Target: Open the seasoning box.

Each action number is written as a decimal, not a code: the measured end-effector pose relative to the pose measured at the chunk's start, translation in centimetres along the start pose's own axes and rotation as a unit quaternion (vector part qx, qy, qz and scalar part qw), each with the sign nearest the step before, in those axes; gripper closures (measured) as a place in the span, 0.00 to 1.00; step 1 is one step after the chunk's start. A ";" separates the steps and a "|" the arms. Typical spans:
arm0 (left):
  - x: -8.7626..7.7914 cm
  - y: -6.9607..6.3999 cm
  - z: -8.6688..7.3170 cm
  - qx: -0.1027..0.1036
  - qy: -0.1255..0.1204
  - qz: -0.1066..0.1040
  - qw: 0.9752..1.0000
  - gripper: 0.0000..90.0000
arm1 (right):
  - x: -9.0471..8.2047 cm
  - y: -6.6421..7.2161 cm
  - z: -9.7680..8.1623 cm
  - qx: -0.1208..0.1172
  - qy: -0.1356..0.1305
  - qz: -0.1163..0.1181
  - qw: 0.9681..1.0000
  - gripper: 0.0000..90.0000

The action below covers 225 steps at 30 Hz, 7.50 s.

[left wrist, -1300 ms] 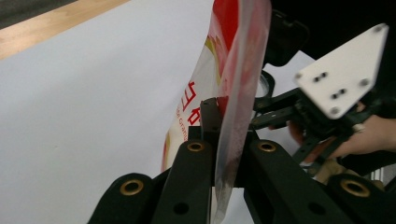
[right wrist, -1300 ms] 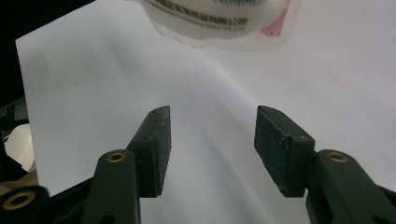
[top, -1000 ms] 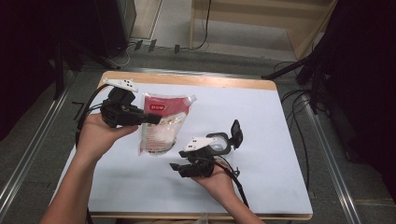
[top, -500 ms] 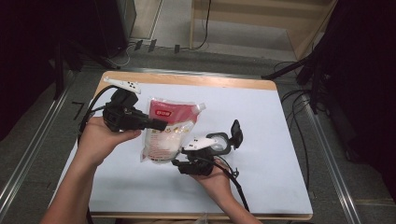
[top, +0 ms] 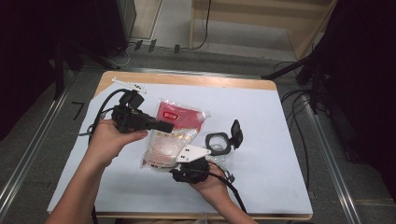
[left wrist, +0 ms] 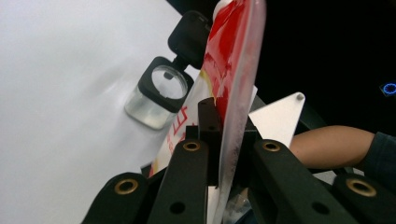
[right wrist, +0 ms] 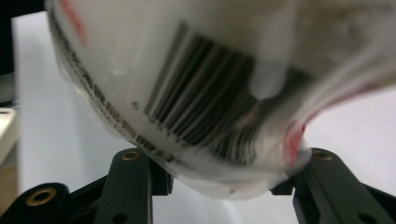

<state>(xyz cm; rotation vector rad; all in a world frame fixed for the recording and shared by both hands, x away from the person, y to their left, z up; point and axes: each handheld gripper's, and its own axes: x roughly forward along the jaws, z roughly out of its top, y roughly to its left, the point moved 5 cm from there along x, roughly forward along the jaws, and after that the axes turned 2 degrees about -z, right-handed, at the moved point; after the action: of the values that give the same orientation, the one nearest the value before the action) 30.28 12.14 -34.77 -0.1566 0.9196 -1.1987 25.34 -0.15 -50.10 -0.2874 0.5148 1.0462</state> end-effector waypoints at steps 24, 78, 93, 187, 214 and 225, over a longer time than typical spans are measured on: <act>3.9 -1.0 0.0 0.071 -0.021 0.009 0.997 0.86 | -0.9 1.8 1.4 0.020 -0.008 0.076 0.997 0.60; 7.4 -0.5 -0.6 0.022 0.026 0.057 0.998 0.88 | -0.1 3.0 0.3 0.068 0.006 0.082 0.994 0.59; 8.2 -0.4 0.1 -0.009 0.031 0.033 0.999 0.79 | -0.8 3.5 0.4 0.129 0.012 0.077 0.989 0.63; 9.4 -1.7 3.6 -0.033 0.101 0.090 0.990 0.87 | -2.0 2.1 2.3 0.118 -0.031 0.079 0.989 0.68; 10.6 -1.3 4.8 -0.051 0.141 0.100 0.984 0.84 | -1.9 1.6 2.8 0.122 -0.054 0.081 0.988 0.69; 10.0 -1.4 4.8 -0.040 0.134 0.087 0.986 0.78 | -1.9 1.8 2.7 0.122 -0.055 0.090 0.987 0.69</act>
<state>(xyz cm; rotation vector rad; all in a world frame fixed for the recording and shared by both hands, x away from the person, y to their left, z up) 33.13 1.45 -36.14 0.0221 1.1919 -1.0355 23.73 0.53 -46.80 0.0349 0.5701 1.1539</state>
